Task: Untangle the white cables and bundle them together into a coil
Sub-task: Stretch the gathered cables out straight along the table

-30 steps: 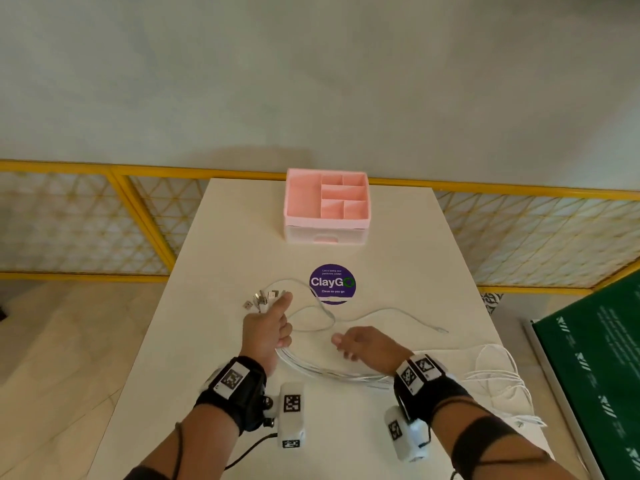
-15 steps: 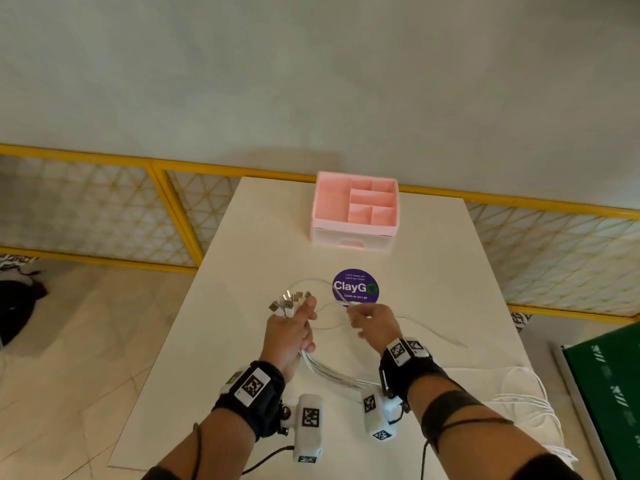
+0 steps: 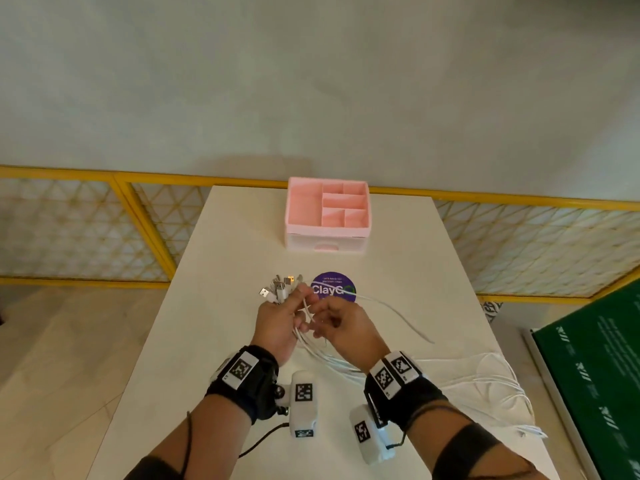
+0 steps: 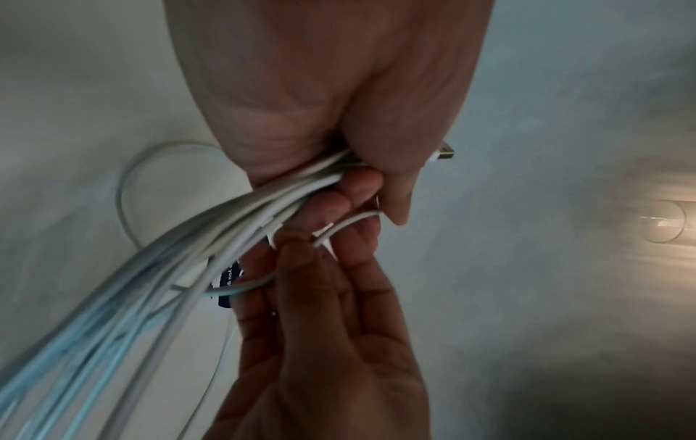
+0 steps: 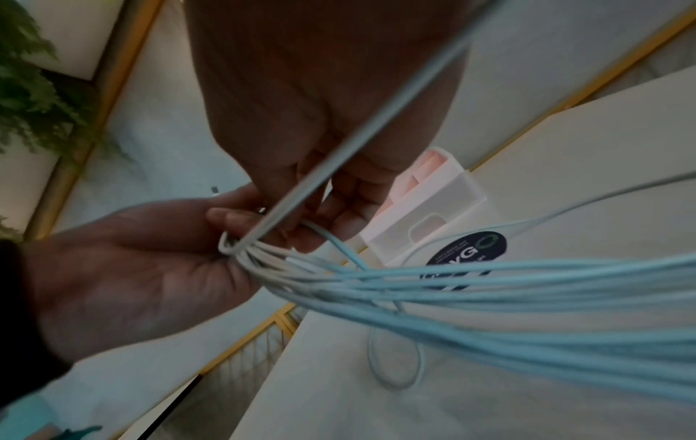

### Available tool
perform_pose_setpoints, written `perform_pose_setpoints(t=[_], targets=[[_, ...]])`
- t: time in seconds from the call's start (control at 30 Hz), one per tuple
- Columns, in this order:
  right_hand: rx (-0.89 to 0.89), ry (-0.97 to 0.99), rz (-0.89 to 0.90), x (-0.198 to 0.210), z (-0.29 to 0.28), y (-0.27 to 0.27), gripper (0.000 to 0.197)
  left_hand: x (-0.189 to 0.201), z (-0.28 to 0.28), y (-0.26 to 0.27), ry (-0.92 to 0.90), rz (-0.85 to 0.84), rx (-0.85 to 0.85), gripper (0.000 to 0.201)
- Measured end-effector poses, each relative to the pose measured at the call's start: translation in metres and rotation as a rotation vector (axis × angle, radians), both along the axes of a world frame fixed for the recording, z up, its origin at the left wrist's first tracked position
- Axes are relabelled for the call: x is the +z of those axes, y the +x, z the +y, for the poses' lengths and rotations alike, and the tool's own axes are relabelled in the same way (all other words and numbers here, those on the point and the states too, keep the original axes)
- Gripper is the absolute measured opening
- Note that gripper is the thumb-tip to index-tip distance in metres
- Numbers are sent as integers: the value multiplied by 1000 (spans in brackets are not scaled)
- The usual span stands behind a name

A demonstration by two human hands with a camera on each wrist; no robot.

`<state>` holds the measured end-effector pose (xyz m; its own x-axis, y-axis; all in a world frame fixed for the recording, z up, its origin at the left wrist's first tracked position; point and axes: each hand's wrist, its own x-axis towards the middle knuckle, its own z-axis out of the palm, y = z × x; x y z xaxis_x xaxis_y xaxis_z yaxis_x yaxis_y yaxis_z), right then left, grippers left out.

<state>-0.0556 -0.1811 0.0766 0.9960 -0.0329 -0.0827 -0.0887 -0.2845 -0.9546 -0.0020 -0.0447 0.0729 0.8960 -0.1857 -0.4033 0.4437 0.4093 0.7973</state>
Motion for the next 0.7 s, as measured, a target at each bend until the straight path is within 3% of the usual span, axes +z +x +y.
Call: perform_pose_setpoints(t=[0.13,0.37,0.57,0.7], targets=[[-19,-40,36,-9,-13,-6,21,-1,2,2,19,-18,22,11],[68,-179,155,-28,-69,-32,9,3,12,15,-161,75,128,11],[11,-242,235,-43,-109,-50,14,3,10,12,-165,51,124,6],[-23,-412,252,-52,-124,-56,20,3,9,8,-149,14,146,4]])
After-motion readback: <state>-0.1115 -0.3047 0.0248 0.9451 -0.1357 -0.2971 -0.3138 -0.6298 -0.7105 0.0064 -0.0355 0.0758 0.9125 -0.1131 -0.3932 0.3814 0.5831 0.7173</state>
